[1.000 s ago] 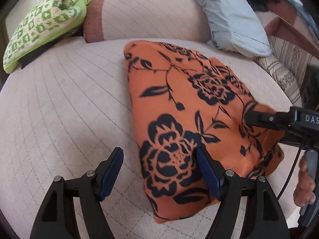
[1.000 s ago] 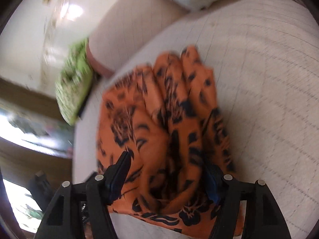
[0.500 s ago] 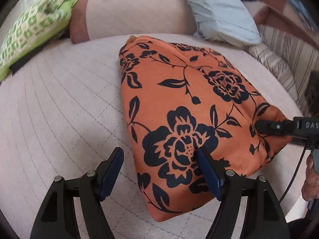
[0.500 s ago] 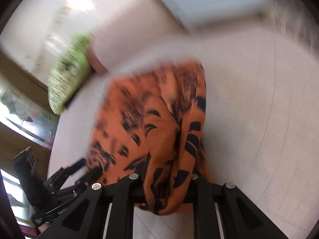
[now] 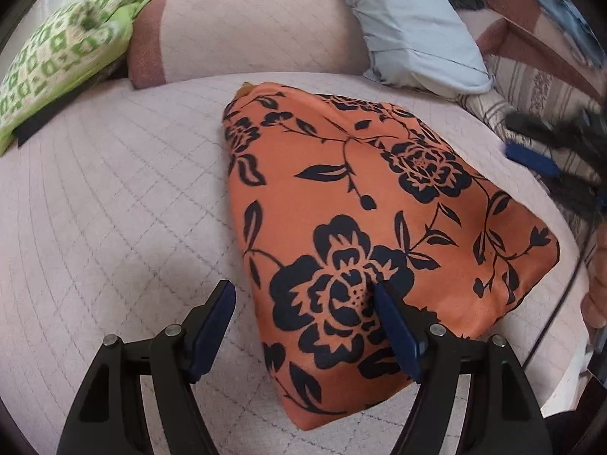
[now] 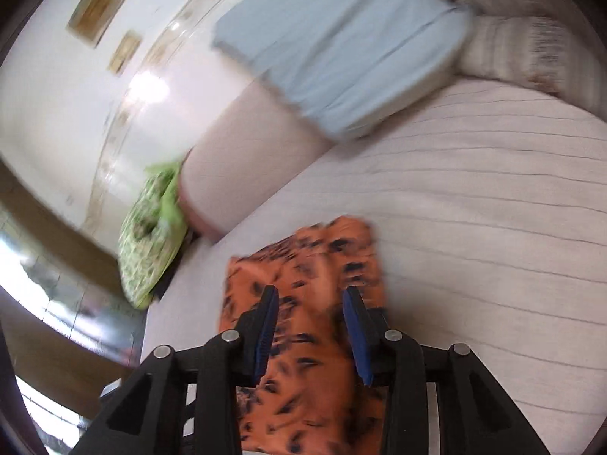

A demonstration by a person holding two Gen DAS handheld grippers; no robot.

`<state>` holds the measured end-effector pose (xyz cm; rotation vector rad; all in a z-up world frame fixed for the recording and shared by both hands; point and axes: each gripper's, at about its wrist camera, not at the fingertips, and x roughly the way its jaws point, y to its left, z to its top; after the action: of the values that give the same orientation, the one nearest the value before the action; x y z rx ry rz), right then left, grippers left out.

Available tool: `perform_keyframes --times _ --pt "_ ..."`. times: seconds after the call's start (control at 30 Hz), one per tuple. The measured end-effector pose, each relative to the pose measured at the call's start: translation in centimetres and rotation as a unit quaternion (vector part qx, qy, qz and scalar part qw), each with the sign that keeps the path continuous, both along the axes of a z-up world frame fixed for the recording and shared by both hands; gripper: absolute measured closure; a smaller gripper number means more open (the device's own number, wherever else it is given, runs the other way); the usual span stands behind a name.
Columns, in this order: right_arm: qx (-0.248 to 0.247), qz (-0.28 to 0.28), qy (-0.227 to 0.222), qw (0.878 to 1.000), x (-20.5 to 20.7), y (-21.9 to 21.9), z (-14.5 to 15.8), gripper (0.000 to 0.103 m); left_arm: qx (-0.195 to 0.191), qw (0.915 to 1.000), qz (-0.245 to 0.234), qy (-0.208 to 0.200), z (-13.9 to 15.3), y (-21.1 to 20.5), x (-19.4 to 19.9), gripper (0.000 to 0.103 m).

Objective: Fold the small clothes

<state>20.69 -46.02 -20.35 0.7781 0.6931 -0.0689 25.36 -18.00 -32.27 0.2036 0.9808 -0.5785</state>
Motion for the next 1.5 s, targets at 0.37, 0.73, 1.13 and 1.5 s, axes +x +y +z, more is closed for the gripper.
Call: perform_keyframes --times 0.37,0.73,1.13,1.5 --pt "-0.034 0.060 0.155 0.986 9.5 5.3 -7.1 0.069 0.012 0.9998 -0.005 0.015 -1.5 0.0 1.7 0.006" --pt "-0.021 0.082 0.147 0.985 9.9 5.0 -7.5 0.069 0.015 0.9998 0.003 0.012 -1.9 0.0 1.9 0.000" --pt "0.045 0.073 0.132 0.988 8.3 2.6 -8.0 0.083 -0.029 0.9966 0.026 0.072 -3.6 0.9 2.7 0.000" --pt "-0.011 0.071 0.152 0.986 8.1 3.4 -7.6 0.093 -0.030 0.9975 0.061 0.019 1.3 1.7 3.8 0.000"
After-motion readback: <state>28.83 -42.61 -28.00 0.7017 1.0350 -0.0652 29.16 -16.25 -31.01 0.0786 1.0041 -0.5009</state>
